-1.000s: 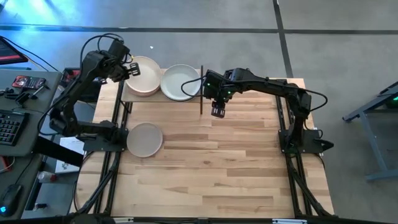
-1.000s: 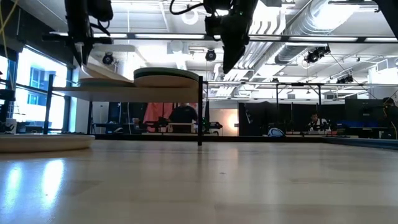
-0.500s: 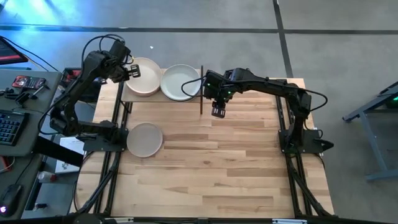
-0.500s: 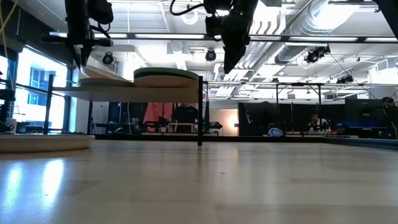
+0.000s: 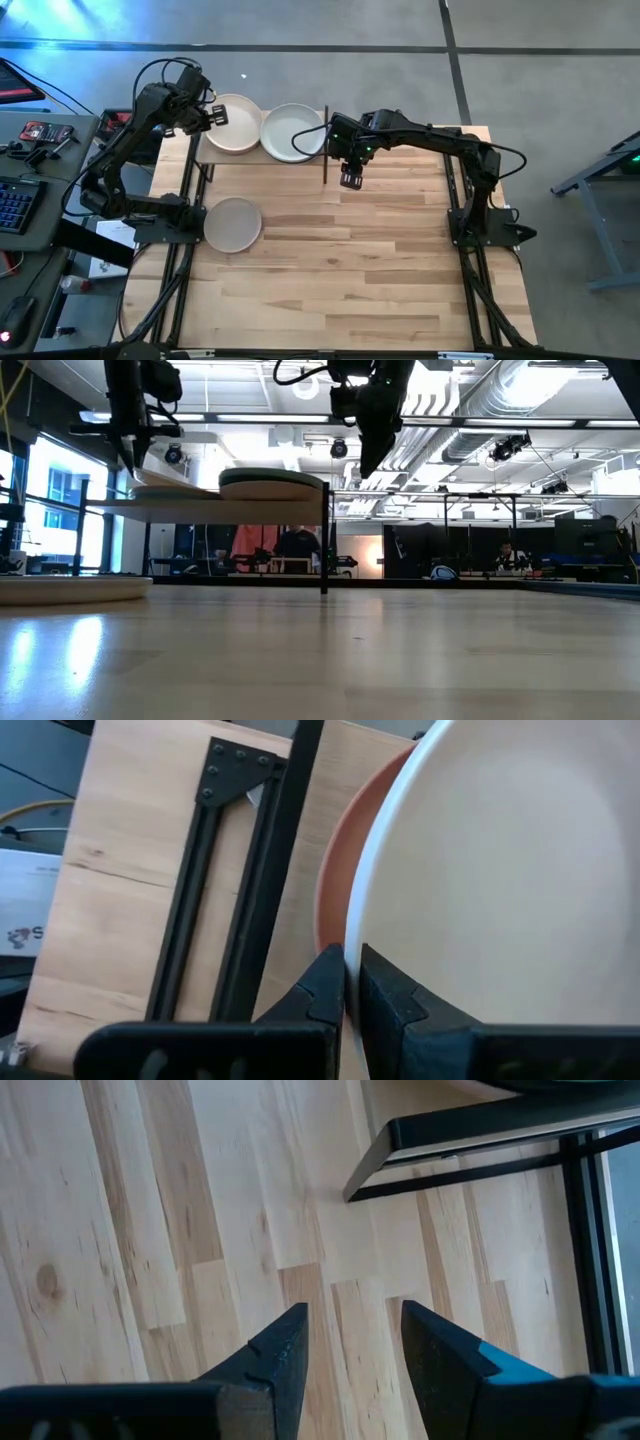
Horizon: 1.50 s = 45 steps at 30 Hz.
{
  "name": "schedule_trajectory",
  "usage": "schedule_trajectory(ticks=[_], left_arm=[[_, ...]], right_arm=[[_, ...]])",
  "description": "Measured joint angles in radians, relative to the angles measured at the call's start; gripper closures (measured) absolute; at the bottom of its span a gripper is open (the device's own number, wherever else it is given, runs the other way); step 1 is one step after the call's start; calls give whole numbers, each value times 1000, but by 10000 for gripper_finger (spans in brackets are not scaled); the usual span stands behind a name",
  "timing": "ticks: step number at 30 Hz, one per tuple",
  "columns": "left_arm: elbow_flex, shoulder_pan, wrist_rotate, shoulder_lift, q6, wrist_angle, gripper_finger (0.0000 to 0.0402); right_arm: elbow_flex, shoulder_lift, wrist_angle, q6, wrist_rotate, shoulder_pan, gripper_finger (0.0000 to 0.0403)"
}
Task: Place and stack plates onto a shelf
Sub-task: Stack the white plate into the orange plate on the shelf
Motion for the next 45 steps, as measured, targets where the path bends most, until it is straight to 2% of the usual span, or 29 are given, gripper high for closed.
schedule_trajectory(ticks=[7, 12, 21, 30, 40, 45], left_arm=[[0, 0, 10, 0, -2, -2, 389], [0, 0, 43, 0, 17, -3, 360], [0, 0, 35, 0, 24, -16, 312], [0, 0, 42, -16, 31, -63, 312], [0, -55, 216, -16, 50, 50, 316], [0, -84, 222, 31, 49, 56, 316]], right_arm=[[0, 0, 0, 0, 0, 0, 265], [0, 0, 0, 1, 0, 0, 265], [0, 0, 0, 23, 0, 1, 265], [0, 0, 0, 30, 0, 1, 265], [0, 0, 2, 31, 0, 1, 265], [0, 0, 8, 50, 0, 1, 265]])
